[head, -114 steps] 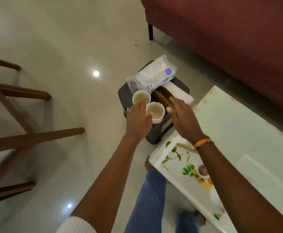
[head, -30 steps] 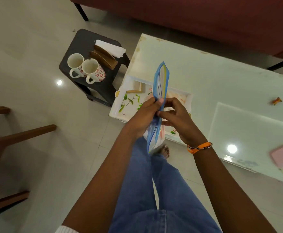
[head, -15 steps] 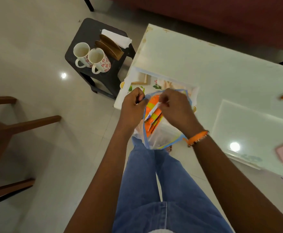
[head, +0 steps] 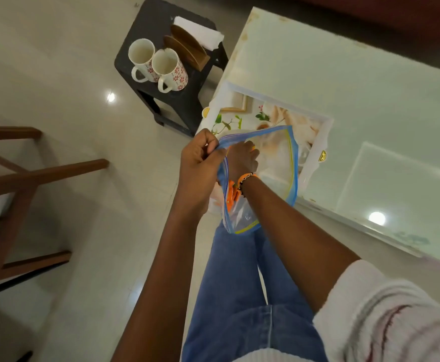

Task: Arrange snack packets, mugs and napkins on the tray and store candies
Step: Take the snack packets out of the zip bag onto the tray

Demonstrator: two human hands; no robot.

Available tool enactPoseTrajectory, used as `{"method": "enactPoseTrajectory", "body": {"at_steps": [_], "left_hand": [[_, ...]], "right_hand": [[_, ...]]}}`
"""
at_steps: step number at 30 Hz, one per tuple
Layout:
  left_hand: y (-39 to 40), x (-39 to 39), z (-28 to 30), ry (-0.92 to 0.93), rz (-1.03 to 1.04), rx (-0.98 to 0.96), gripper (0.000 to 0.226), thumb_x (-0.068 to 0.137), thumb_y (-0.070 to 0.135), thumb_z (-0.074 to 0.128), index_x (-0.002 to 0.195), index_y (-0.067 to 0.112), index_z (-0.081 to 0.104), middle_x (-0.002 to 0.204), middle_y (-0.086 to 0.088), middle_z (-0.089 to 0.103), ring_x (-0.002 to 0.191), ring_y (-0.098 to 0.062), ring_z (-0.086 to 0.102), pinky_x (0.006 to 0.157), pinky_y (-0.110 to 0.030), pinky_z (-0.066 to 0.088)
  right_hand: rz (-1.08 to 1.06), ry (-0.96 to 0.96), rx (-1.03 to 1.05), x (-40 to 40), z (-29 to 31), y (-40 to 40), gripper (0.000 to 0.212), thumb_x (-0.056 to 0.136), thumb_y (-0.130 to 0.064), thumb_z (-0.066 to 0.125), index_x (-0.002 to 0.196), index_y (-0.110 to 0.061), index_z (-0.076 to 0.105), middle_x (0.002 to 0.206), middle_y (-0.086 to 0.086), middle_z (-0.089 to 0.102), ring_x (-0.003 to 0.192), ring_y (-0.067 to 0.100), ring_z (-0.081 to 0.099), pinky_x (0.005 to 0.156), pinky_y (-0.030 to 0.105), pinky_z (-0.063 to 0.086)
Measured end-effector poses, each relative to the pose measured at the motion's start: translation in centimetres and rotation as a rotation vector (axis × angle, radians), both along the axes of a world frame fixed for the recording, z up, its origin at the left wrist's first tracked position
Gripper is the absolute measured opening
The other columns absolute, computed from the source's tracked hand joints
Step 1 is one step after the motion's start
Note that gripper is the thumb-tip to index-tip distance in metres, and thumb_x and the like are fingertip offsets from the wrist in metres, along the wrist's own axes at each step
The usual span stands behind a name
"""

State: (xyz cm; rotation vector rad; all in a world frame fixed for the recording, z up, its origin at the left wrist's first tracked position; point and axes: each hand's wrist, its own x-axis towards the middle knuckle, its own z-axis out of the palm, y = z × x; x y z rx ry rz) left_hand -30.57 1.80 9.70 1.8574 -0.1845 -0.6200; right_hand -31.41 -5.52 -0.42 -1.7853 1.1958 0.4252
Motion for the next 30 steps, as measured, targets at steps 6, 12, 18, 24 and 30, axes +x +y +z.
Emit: {"method": "enactPoseTrajectory", "body": {"at_steps": [6,12,18,24,30], "left_hand": [[0.0,0.1,-0.9,0.052,0.080,0.036,0.038,0.085,-0.006,0.044,0.059,0.019,0.033,0.059,-0.001,0.038,0.066,-0.020,0.046,0.051,-0.020,0.037],[-0.5,0.7,-2.9,0.111,0.117,0.169,0.034,0.076,-0.006,0.045,0.057,0.020,0.034,0.062,-0.006,0.045,0.065,-0.020,0.048,0.056,-0.028,0.037],[-1.8,0.7,-3.9,0.084,0.093,0.252,0.034,0.084,0.000,0.046,0.059,0.021,0.035,0.084,-0.023,0.061,0.091,-0.038,0.063,0.067,-0.038,0.044],[-2.9,0.7,-3.3,-0.044,0.085,0.300,0.032,0.076,-0.003,0.044,0.058,0.021,0.032,0.060,0.002,0.045,0.067,-0.020,0.049,0.060,-0.036,0.039],[-3.2,1.8,-3.0,-0.245,0.049,0.331,0.032,0.071,0.000,0.045,0.057,0.025,0.030,0.056,0.006,0.036,0.061,-0.017,0.041,0.058,-0.035,0.034]], "right_hand": [[-0.011,-0.210,0.179,-0.9,0.2,1.3,0.055,0.094,-0.025,0.037,0.142,-0.004,0.021,0.141,0.033,0.031,0.132,0.044,0.032,0.107,0.048,0.030],[0.419,-0.126,0.137,-1.9,1.8,-2.7,0.040,0.085,0.000,0.045,0.122,-0.011,0.055,0.131,0.015,0.056,0.119,0.033,0.051,0.093,0.036,0.042],[0.313,-0.423,0.283,-6.0,7.8,-9.7,0.052,0.085,0.011,0.048,0.130,-0.015,0.051,0.133,0.005,0.050,0.118,0.021,0.051,0.096,0.032,0.047],[-0.144,-0.605,0.491,-11.9,9.8,-15.2,0.040,0.087,0.003,0.053,0.106,-0.031,0.044,0.097,0.004,0.065,0.078,0.009,0.070,0.066,0.022,0.058],[-0.648,-0.705,0.469,-15.7,7.0,-18.3,0.020,0.089,-0.004,0.052,0.103,-0.015,0.061,0.104,0.006,0.066,0.094,0.020,0.068,0.076,0.032,0.059]]}}
